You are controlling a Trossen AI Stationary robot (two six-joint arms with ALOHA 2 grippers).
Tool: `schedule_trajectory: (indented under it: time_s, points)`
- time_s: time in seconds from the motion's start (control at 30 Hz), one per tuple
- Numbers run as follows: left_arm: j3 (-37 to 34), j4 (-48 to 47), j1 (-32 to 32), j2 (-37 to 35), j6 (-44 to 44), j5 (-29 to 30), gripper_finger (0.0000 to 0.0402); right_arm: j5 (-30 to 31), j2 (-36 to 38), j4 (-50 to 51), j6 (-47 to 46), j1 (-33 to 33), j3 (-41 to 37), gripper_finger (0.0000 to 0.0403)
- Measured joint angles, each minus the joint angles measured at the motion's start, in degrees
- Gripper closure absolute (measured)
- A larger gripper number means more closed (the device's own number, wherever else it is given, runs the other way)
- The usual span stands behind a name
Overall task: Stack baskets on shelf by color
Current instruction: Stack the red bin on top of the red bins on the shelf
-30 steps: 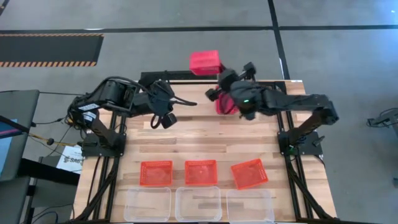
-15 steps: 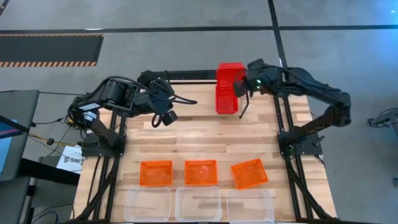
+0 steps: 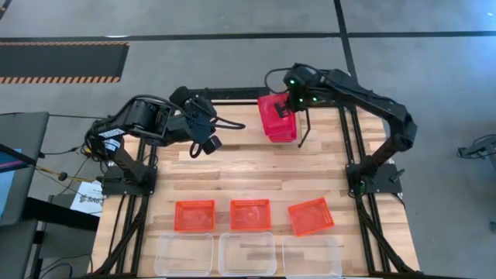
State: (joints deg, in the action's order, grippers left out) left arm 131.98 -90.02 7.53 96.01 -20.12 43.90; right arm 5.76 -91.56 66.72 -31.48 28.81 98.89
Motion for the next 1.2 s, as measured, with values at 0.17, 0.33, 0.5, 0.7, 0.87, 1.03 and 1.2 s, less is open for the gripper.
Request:
schedule_trajectory:
  time_s: [0.17, 0.33, 0.5, 0.7, 0.87, 1.03, 1.2]
  points:
    - [0.00, 0.00, 0.00, 0.00, -0.04, 0.05, 0.0263, -2.59, -2.64, 0.72, -1.46, 2.23, 0.02, 0.0402]
    - [0.00, 0.00, 0.00, 0.00, -0.04, 0.06, 0.0263, -4.84, -3.46, 3.43, -2.89, 3.61, 0.02, 0.0402]
    - [0.00, 0.00, 0.00, 0.00, 0.02, 0.06, 0.0263, -4.99, -3.38, 9.09, -4.62, 5.12, 0.02, 0.0402]
    - [0.00, 0.00, 0.00, 0.00, 0.24, 0.06, 0.0263, -5.01, -3.38, 8.44, -6.04, 5.43, 0.02, 0.0402]
    - [0.00, 0.00, 0.00, 0.00, 0.38, 0.06, 0.0263, -5.00, -3.38, 5.61, -7.77, 5.37, 0.02, 0.0402]
    - [0.00, 0.00, 0.00, 0.00, 0.38, 0.06, 0.0263, -5.00, -3.38, 5.69, -8.66, 5.30, 0.02, 0.0402]
    - [0.00, 0.00, 0.00, 0.00, 0.38, 0.04, 0.0263, -5.00, -3.27, 4.44, -9.80, 4.96, -3.22, 0.0402]
